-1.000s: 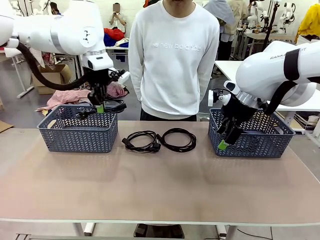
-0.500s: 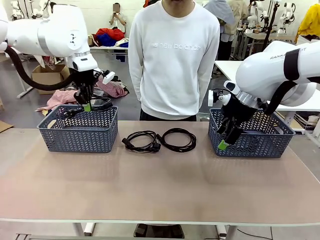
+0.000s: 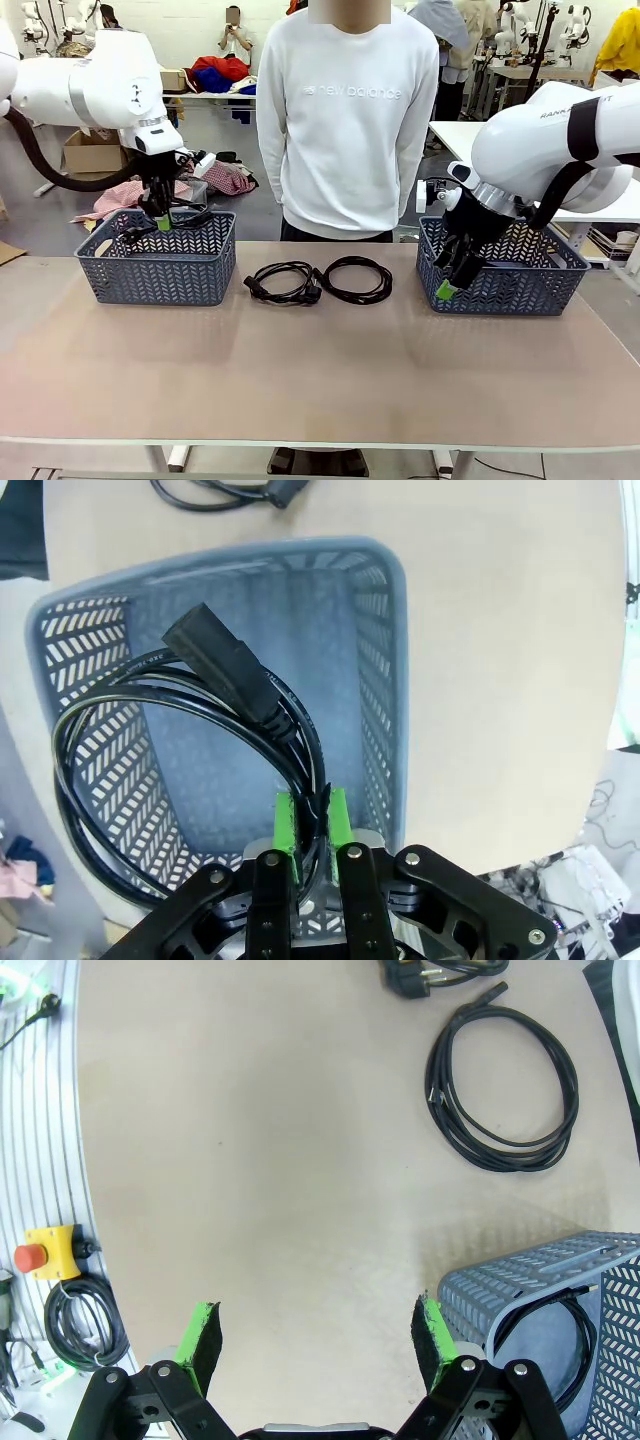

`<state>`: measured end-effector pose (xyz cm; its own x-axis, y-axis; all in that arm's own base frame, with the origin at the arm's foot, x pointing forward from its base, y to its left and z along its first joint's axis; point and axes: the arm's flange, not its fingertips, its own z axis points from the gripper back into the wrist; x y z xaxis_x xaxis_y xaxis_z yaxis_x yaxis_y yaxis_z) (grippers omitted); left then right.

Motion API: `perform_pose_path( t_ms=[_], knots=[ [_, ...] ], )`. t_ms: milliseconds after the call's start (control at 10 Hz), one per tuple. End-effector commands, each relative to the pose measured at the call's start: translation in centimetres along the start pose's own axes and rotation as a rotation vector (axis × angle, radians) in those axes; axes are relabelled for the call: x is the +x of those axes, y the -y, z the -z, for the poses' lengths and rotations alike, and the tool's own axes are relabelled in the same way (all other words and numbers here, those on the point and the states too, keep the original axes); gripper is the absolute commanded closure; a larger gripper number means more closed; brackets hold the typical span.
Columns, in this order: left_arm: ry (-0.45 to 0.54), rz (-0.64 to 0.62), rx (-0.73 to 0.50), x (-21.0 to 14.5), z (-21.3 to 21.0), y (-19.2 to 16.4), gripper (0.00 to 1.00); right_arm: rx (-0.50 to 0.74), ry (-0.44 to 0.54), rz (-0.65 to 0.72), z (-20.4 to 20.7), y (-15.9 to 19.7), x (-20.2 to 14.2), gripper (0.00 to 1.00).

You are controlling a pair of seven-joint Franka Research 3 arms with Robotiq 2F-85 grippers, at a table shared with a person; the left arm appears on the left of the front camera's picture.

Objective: Organize the cables according to human instructions.
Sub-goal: Pick up a bundle of cables and place it in the basket indicated by the human.

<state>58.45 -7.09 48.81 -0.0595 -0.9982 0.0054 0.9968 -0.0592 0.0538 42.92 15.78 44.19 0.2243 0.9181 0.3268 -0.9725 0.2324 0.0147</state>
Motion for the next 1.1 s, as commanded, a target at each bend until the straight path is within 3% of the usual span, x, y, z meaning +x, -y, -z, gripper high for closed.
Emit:
perform_pose_path(
  t_ms=[0,200,300,1000],
  knots=[
    [-0.006,0.007,0.021,-0.43,0.23,-0.20,0.85,-0.007,0.002,-0.002,-0.25,0.22,0.32,0.00],
    [-0.001,0.009,0.021,-0.59,0.69,-0.39,0.85,-0.007,0.002,-0.002,-0.25,0.22,0.32,0.00],
    [0.001,0.011,0.013,-0.65,0.87,-0.48,0.79,-0.007,0.002,-0.002,-0.25,0.22,0.32,0.00],
    [0.049,-0.011,-0.034,-0.88,0.05,-1.07,0.08,-0.007,0.002,-0.002,-0.25,0.22,0.32,0.00]
  ],
)
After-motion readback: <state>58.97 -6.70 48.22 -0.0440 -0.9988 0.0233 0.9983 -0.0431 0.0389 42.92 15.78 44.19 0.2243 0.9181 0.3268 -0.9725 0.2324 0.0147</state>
